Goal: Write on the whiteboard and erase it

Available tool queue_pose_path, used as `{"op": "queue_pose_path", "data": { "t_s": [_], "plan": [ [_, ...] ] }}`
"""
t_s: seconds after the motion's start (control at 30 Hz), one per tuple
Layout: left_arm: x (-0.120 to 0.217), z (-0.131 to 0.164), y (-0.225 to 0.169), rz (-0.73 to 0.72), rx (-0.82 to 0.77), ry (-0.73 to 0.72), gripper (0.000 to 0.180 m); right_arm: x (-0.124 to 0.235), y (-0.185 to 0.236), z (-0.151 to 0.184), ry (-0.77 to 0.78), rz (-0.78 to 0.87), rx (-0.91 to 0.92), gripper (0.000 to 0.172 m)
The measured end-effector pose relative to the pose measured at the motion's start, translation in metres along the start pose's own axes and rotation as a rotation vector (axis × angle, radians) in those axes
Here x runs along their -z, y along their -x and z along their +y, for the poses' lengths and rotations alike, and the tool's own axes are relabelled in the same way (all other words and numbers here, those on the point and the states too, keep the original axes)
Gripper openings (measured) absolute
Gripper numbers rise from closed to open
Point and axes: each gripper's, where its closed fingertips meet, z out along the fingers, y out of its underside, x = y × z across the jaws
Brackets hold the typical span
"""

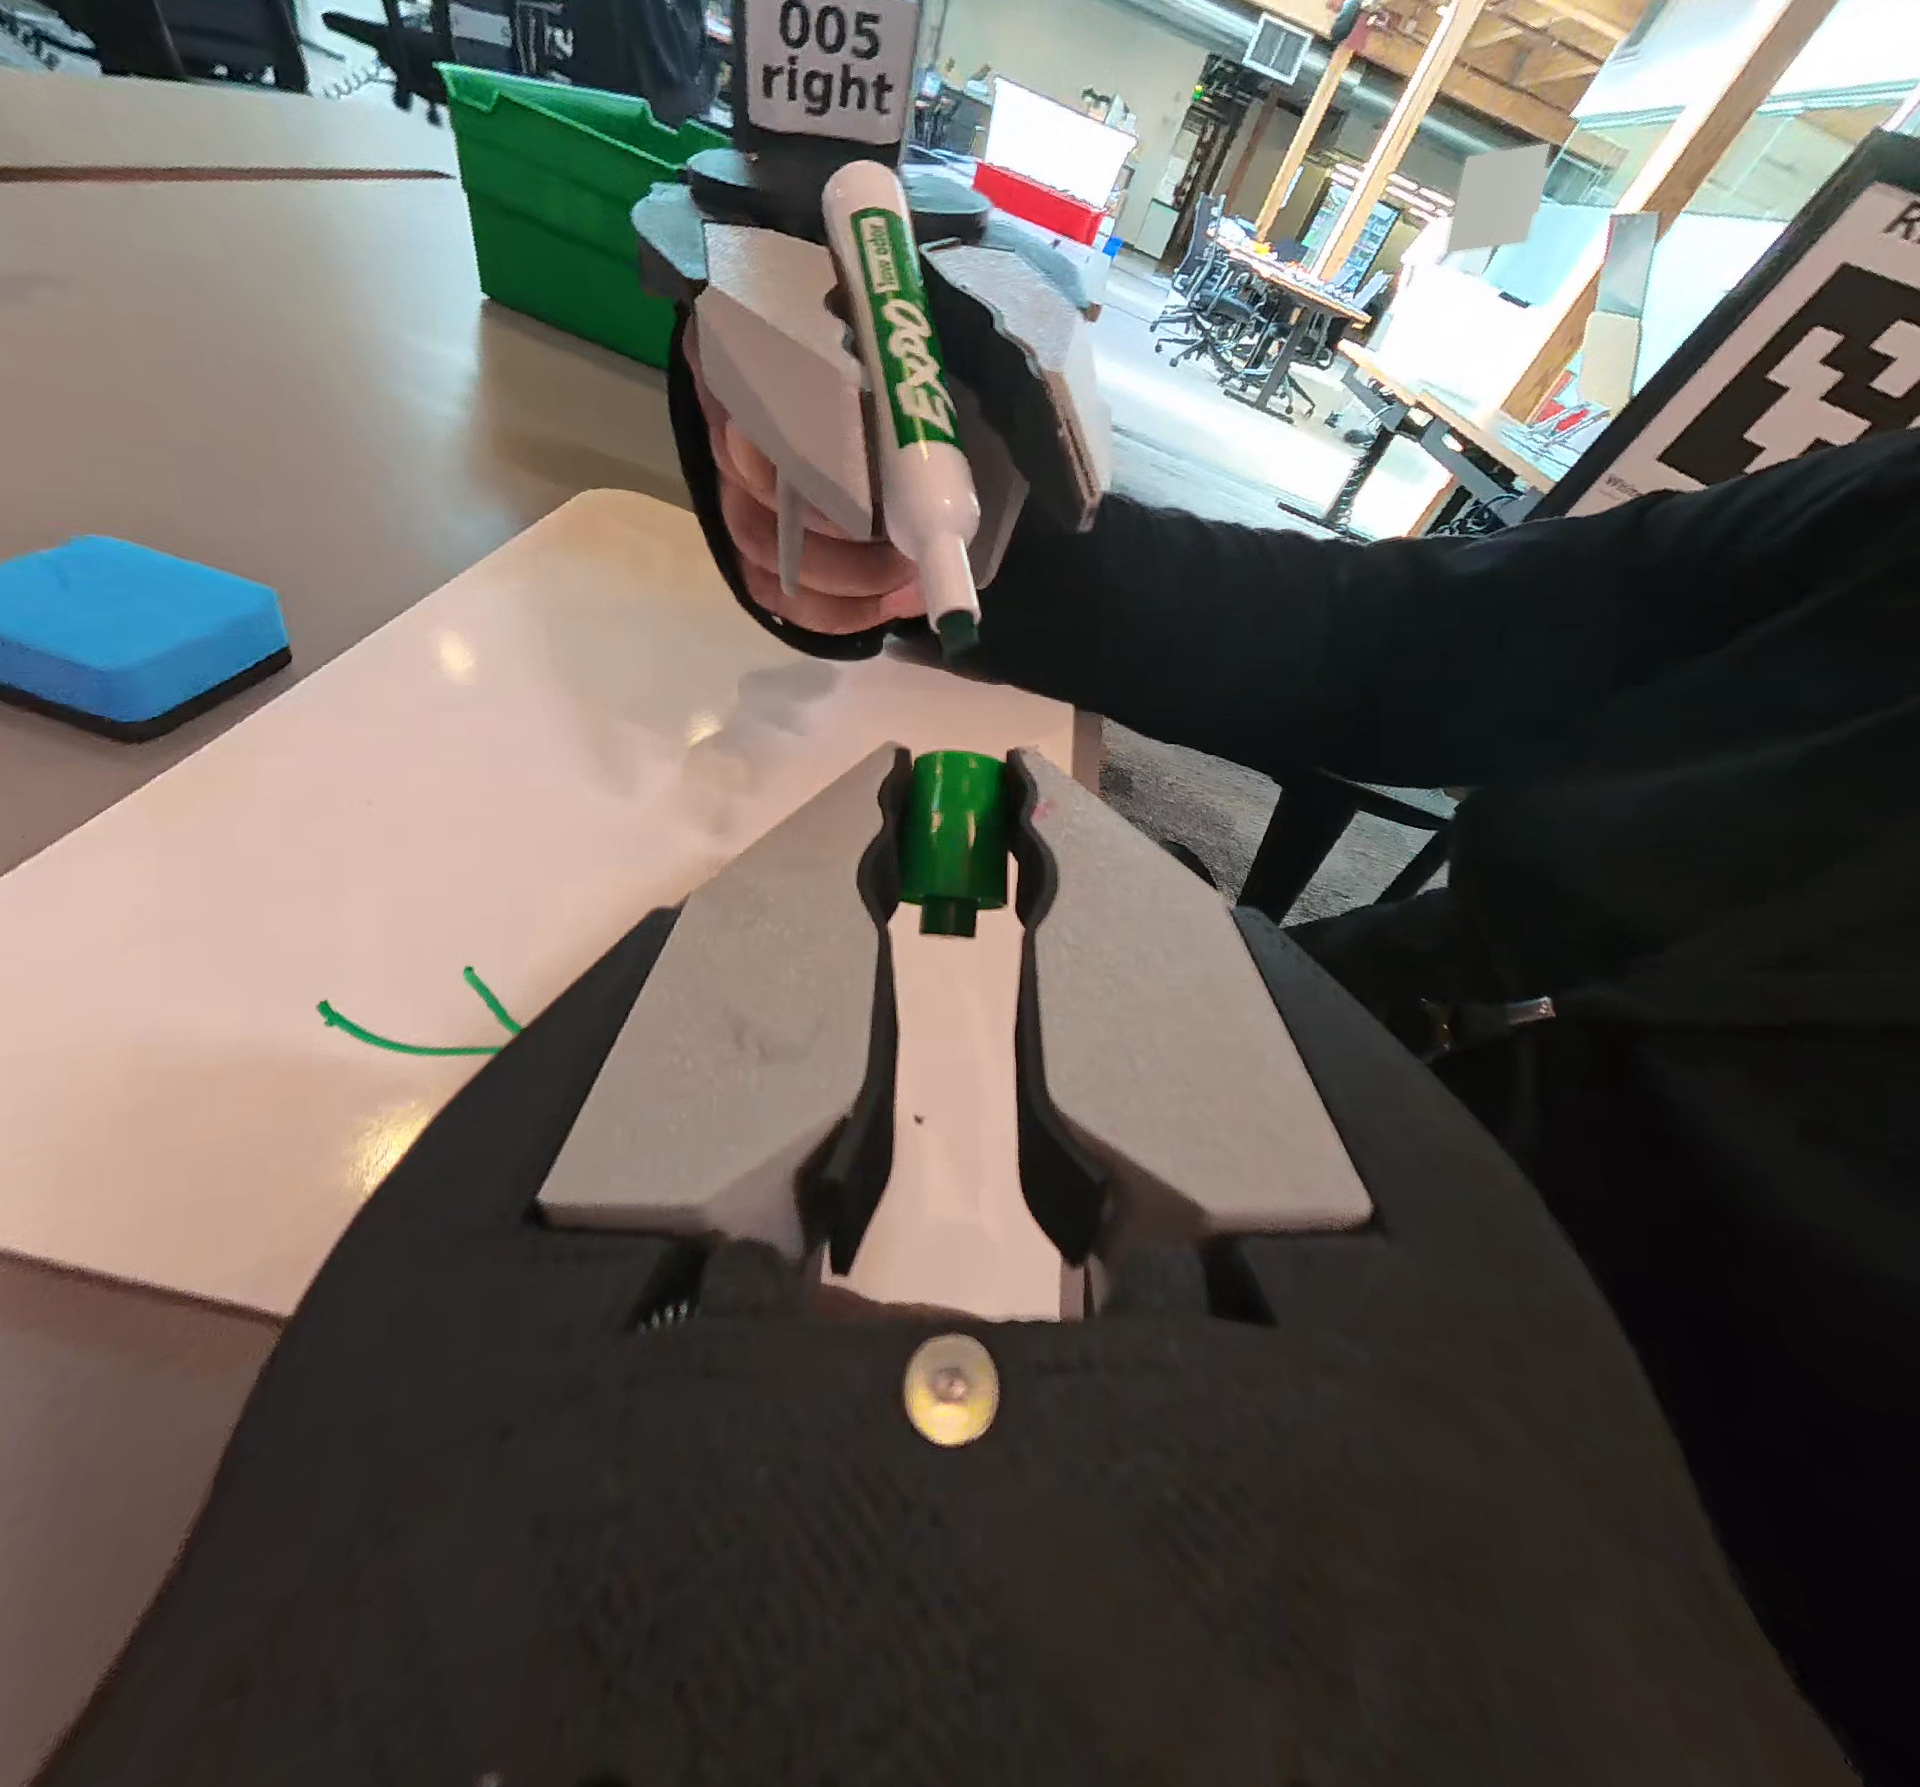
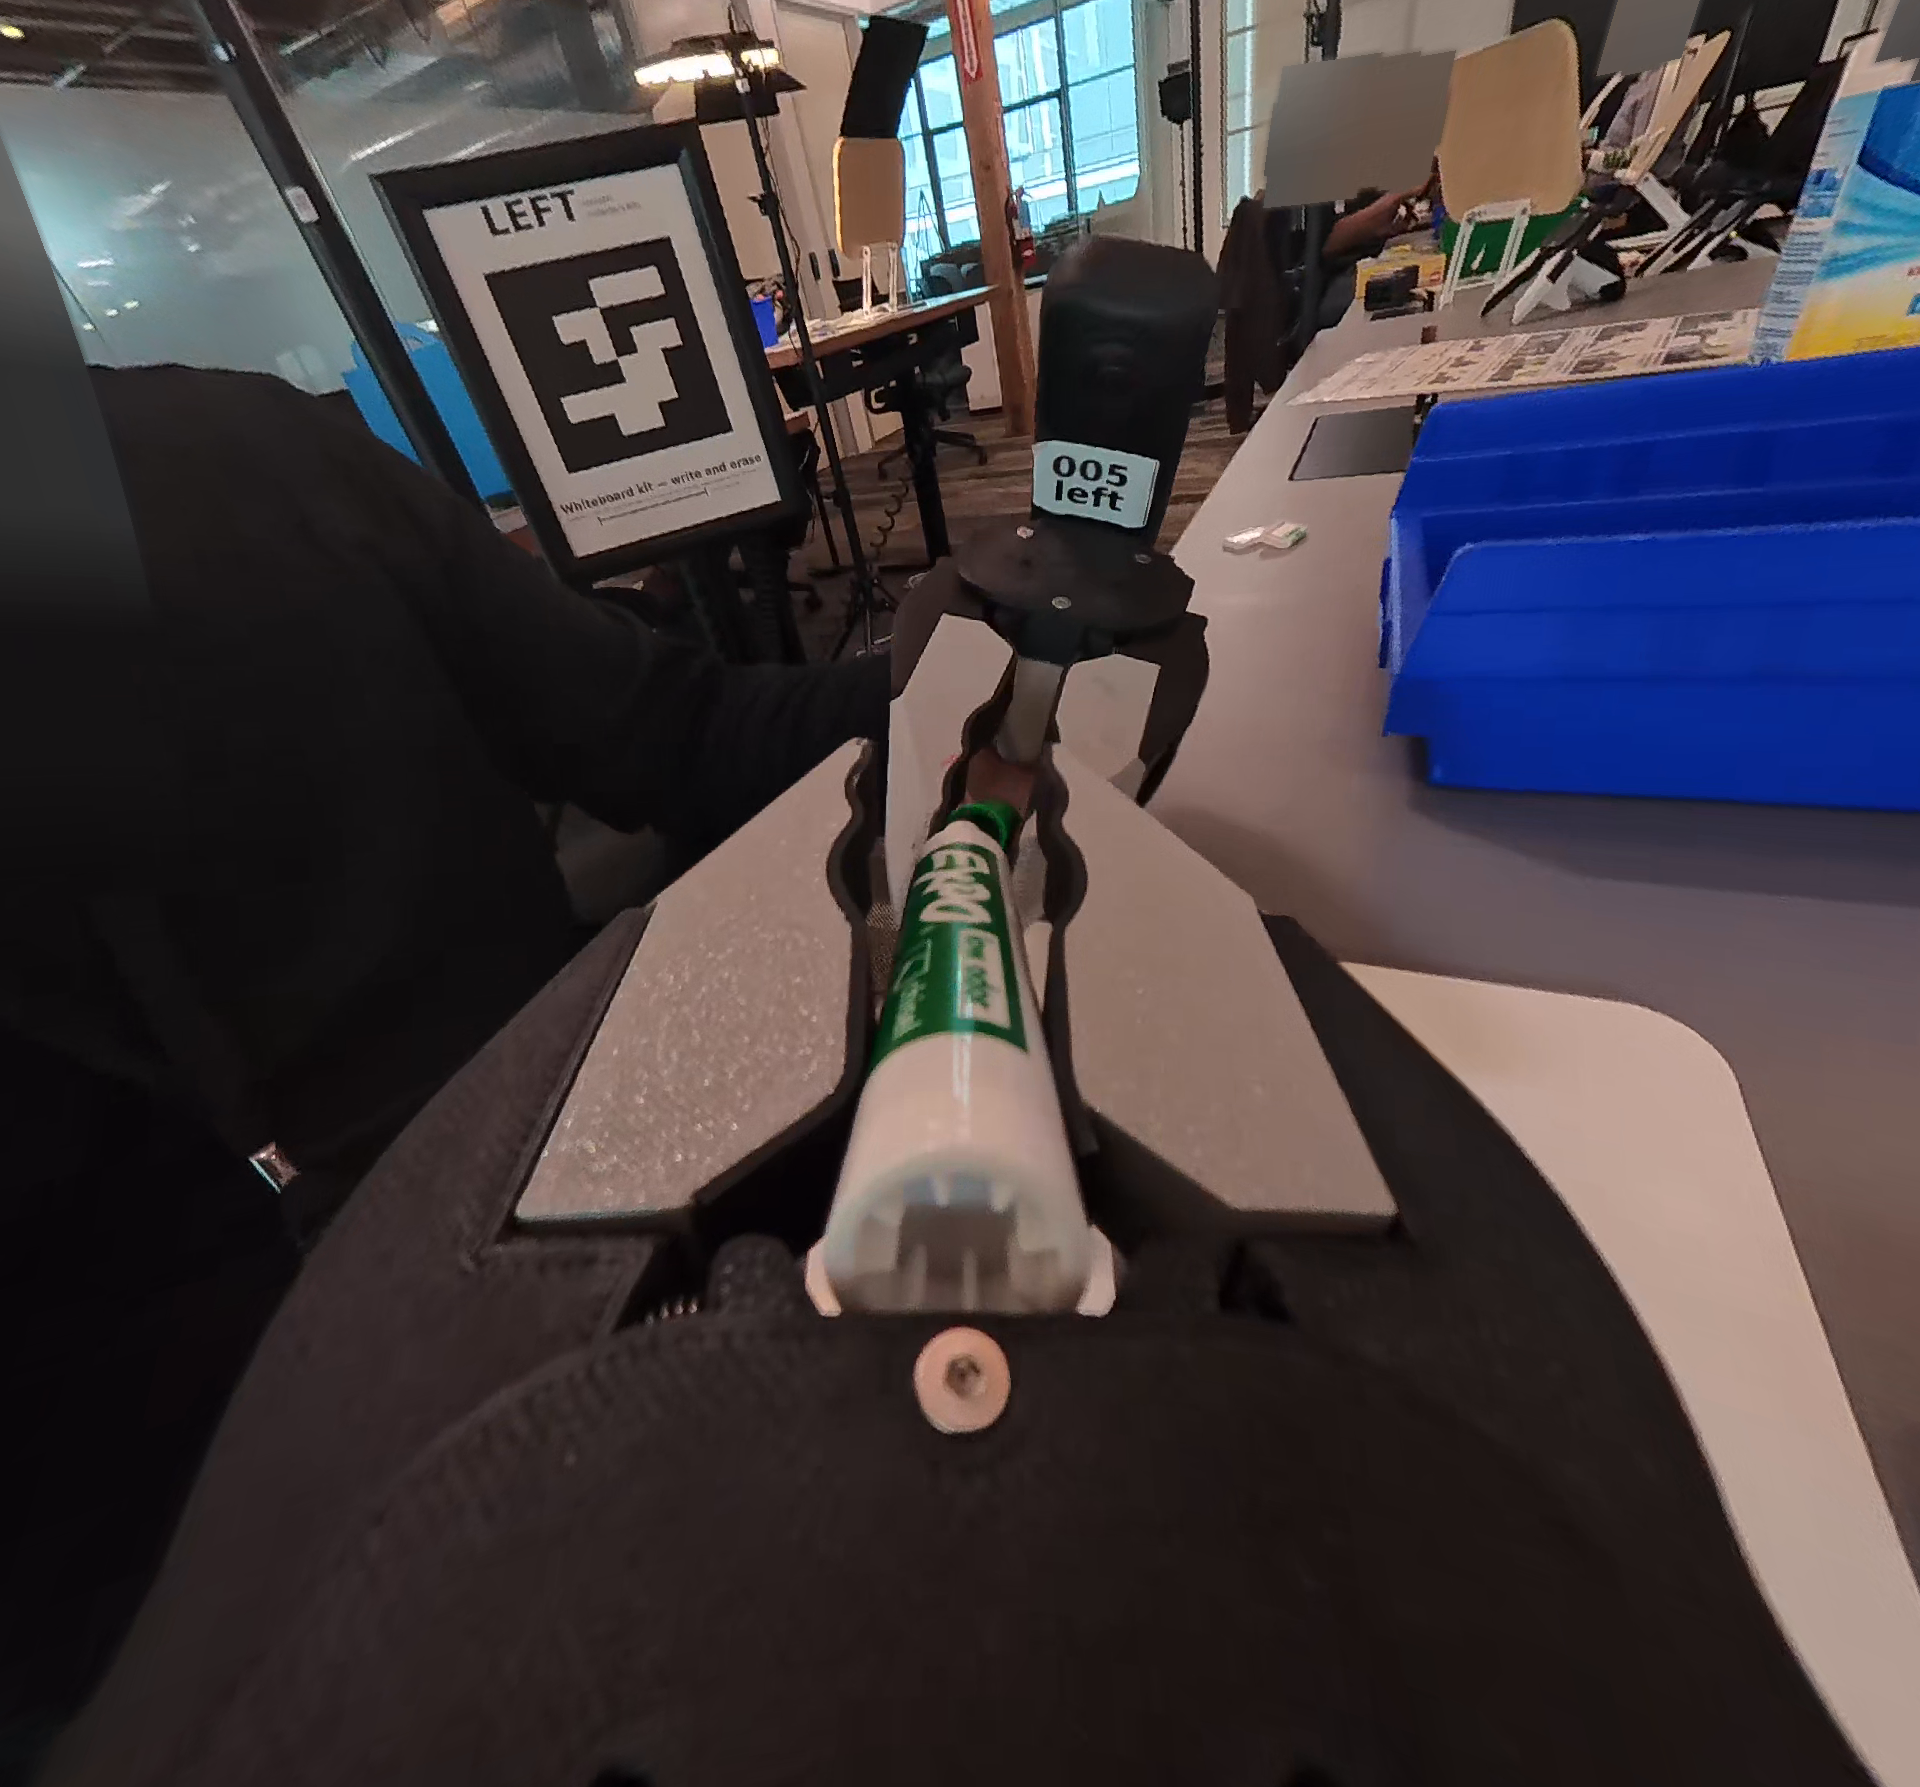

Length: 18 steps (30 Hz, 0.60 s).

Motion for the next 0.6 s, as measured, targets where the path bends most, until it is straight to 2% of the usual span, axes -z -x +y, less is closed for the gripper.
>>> {"op": "queue_pose_path", "data": {
  "t_s": [0.23,0.4,0.6],
  "plan": [
    [-0.003,0.000,-0.010,0.034,-0.050,-0.004,0.015,-0.013,0.007,0.007,0.044,-0.015,0.027,0.029],
    [-0.004,0.000,-0.010,0.029,-0.039,-0.006,0.015,-0.018,0.011,0.007,0.055,-0.017,0.054,0.028],
    [-0.005,-0.003,-0.017,0.087,0.010,-0.033,0.015,-0.025,0.008,0.023,0.155,0.034,0.153,0.029]
  ]
}}
